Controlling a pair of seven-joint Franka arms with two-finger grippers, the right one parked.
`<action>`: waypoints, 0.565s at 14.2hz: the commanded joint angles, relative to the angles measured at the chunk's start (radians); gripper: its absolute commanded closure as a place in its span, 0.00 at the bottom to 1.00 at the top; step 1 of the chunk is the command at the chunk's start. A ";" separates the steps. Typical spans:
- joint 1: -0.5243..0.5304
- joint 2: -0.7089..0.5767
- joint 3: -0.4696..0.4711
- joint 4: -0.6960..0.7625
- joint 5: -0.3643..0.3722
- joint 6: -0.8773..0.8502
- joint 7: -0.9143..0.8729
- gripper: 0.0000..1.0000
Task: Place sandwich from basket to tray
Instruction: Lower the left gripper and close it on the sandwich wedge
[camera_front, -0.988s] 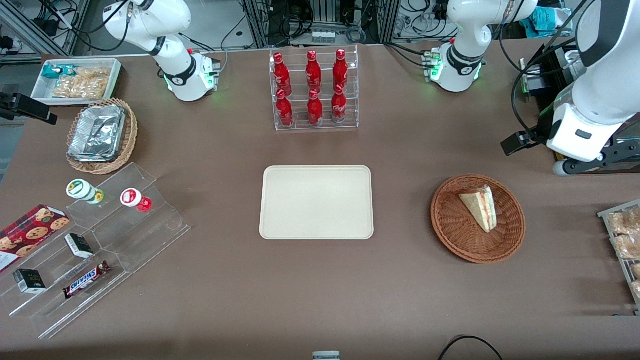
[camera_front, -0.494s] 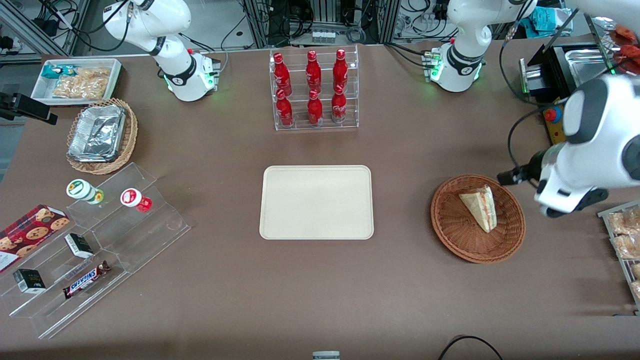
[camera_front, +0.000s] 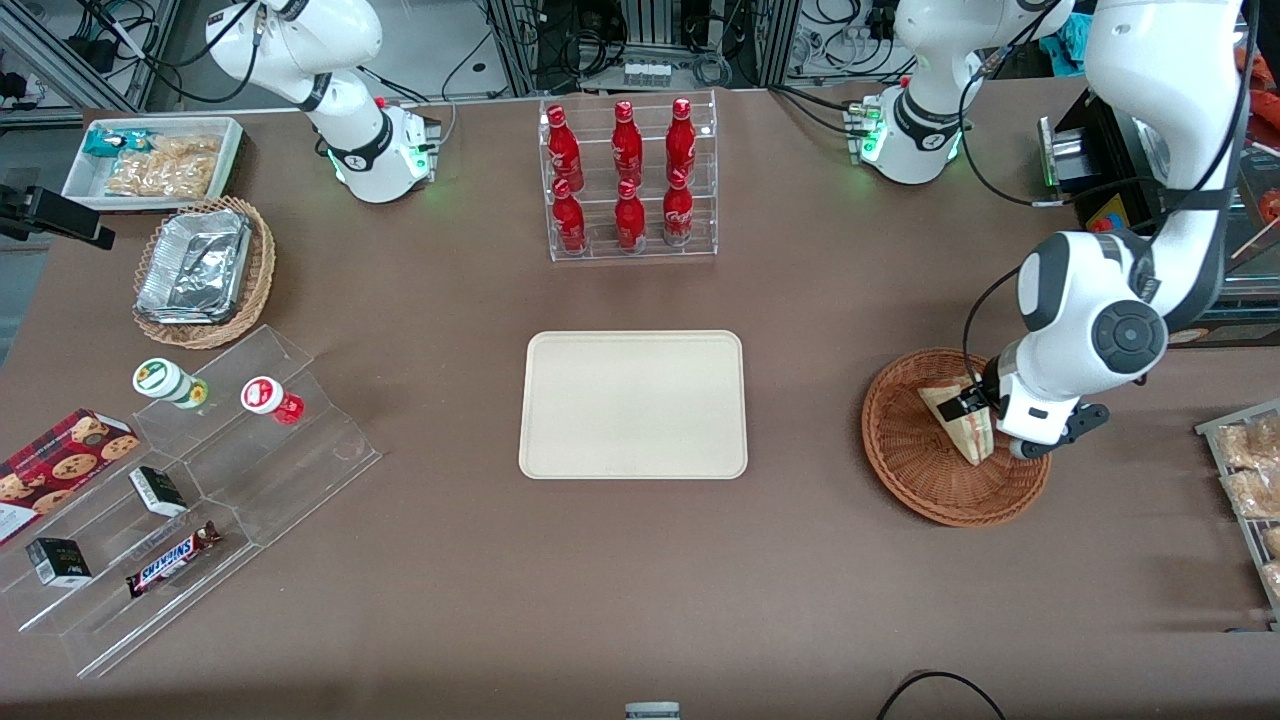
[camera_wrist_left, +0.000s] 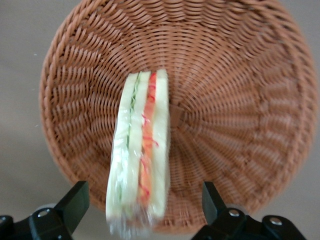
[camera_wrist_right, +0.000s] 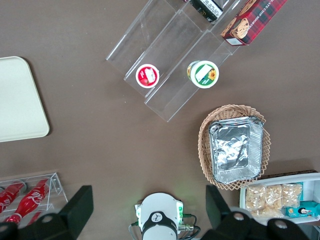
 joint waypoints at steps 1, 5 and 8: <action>0.032 0.031 -0.004 -0.051 0.013 0.100 -0.014 0.00; 0.048 0.060 -0.003 -0.054 0.003 0.106 -0.018 0.01; 0.042 0.063 -0.004 -0.052 0.005 0.126 -0.096 0.81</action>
